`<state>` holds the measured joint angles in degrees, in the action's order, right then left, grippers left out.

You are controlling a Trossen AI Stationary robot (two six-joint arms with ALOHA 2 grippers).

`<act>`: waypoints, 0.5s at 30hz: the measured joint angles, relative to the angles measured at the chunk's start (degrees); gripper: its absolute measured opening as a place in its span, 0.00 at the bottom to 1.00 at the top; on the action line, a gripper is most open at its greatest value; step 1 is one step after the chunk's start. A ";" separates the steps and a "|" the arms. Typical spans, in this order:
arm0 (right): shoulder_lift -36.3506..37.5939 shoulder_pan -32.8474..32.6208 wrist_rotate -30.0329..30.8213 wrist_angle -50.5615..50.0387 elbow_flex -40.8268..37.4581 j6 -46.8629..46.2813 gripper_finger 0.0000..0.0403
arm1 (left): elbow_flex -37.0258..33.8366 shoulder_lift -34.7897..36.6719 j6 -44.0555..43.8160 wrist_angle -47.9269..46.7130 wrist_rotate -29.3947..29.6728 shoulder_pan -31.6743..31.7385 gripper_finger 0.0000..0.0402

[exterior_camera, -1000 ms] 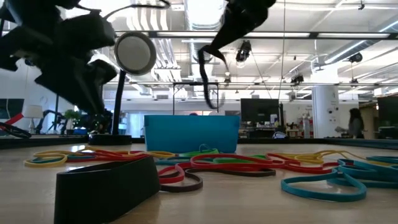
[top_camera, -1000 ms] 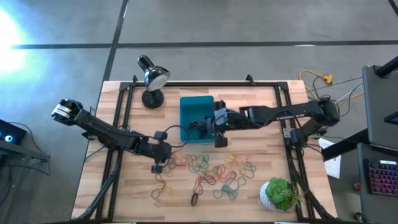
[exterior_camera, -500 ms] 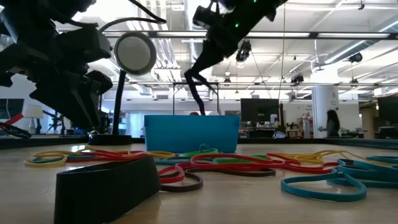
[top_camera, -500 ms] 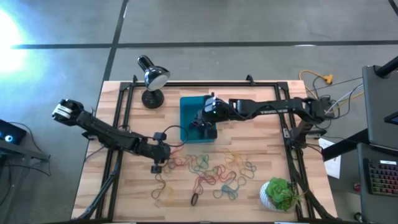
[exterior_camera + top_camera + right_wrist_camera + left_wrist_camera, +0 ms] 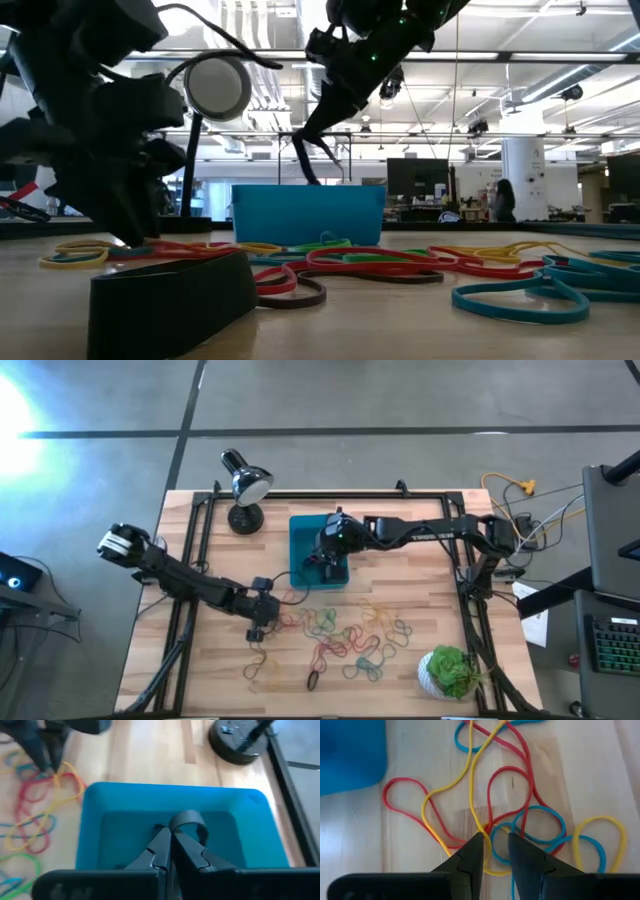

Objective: Pick and place rubber bands into bin
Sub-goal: Put the black rubber band into the blue bin, then put the yellow rubber band into the blue bin

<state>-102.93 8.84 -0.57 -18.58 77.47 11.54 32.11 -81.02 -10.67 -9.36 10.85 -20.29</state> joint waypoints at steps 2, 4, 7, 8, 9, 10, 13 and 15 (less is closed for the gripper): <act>0.34 0.00 -1.44 0.06 0.00 -0.55 0.06 | 0.11 -0.65 0.54 -0.07 0.10 0.00 0.19; 0.50 -0.02 -1.45 0.12 0.00 -0.98 0.09 | 0.30 -1.11 0.56 -0.12 0.53 0.02 0.19; 0.52 -0.07 -1.42 0.04 0.00 -1.06 0.15 | 0.30 -1.04 0.61 -0.17 1.83 0.00 0.17; 0.52 -0.07 -1.42 0.01 0.00 -1.06 0.17 | 0.30 -0.93 0.62 -0.20 2.40 0.00 0.15; 0.52 -0.07 -1.41 0.01 0.00 -1.06 0.19 | 0.30 -0.66 0.70 -0.31 2.96 0.00 0.13; 0.52 -0.07 -1.41 0.01 0.00 -1.06 0.21 | 0.30 -0.37 0.90 -0.61 3.14 0.00 0.11; 0.52 -0.09 -1.41 -0.06 0.00 -1.13 0.25 | 0.30 0.10 1.69 -0.96 3.17 0.04 0.03; 0.54 -0.27 -1.39 -0.11 0.00 -1.35 0.27 | 0.30 0.18 2.07 -1.44 3.19 0.02 0.01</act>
<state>-102.38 8.57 -1.96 -18.69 77.47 10.19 32.40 -80.84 -8.60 -10.80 14.04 -20.27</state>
